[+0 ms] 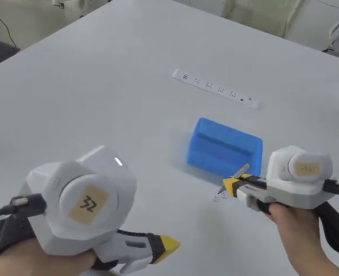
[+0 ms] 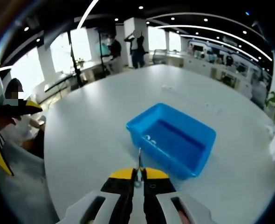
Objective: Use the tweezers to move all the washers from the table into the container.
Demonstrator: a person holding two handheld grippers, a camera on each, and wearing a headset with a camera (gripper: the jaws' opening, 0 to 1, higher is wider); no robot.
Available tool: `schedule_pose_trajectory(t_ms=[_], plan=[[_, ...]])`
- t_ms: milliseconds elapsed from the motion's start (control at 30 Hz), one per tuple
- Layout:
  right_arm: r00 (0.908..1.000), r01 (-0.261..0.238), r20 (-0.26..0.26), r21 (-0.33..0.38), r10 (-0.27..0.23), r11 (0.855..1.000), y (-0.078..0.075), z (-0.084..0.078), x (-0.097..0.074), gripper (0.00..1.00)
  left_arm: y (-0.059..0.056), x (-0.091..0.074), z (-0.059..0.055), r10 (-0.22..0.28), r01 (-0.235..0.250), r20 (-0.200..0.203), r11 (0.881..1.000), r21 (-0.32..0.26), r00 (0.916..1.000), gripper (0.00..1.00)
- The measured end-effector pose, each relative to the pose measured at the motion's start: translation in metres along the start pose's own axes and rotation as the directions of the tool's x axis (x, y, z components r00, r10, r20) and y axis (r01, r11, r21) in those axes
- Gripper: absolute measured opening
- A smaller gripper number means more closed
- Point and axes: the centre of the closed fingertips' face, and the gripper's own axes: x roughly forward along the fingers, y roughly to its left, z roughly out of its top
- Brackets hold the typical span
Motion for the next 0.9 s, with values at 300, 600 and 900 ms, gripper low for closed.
schedule_pose_trajectory(t_ms=[300, 600, 900], plan=[[0.9998, -0.003, -0.022, 0.005, 0.003, 1.000, 0.000, -0.008, 0.005, 0.03, -0.001, 0.001, -0.002, -0.005, 0.005, -0.011, 1.000, 0.007, 0.9999, 0.99], [0.9996, 0.002, -0.027, -0.008, -0.002, 1.000, -0.002, -0.010, 0.009, 0.03, -0.001, 0.001, -0.004, -0.002, 0.002, -0.014, 1.000, -0.004, 0.9999, 0.99], [0.9997, 0.000, -0.024, -0.004, 0.000, 1.000, -0.003, -0.010, 0.011, 0.03, 0.001, 0.000, -0.006, 0.007, -0.007, -0.017, 1.000, -0.011, 0.9998, 0.99]])
